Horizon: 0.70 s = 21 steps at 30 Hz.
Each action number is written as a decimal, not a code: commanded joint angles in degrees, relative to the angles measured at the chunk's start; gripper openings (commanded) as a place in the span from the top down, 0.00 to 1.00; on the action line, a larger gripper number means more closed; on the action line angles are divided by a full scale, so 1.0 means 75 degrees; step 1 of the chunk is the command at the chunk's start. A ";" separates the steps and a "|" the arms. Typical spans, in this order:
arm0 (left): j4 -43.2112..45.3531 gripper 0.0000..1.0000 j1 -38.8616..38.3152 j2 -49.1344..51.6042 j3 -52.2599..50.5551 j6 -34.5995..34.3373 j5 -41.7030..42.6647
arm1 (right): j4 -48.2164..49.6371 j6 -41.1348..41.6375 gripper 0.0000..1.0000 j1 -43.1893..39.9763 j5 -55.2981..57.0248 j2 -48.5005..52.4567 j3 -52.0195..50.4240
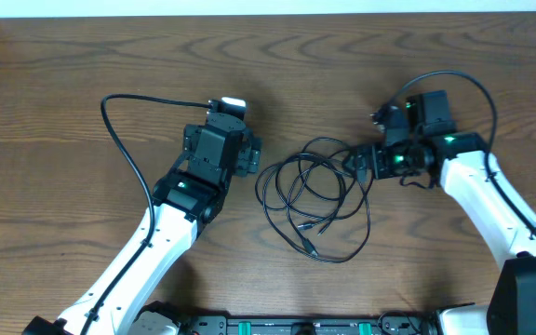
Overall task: Untangle cables
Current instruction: 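Lower the right gripper onto the black cable pile and grasp a loop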
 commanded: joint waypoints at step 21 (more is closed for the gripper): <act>-0.0003 0.09 0.0026 -0.0067 0.0082 -0.0015 -0.0070 | 0.0519 -0.0624 0.62 0.1428 0.0498 0.1644 0.0090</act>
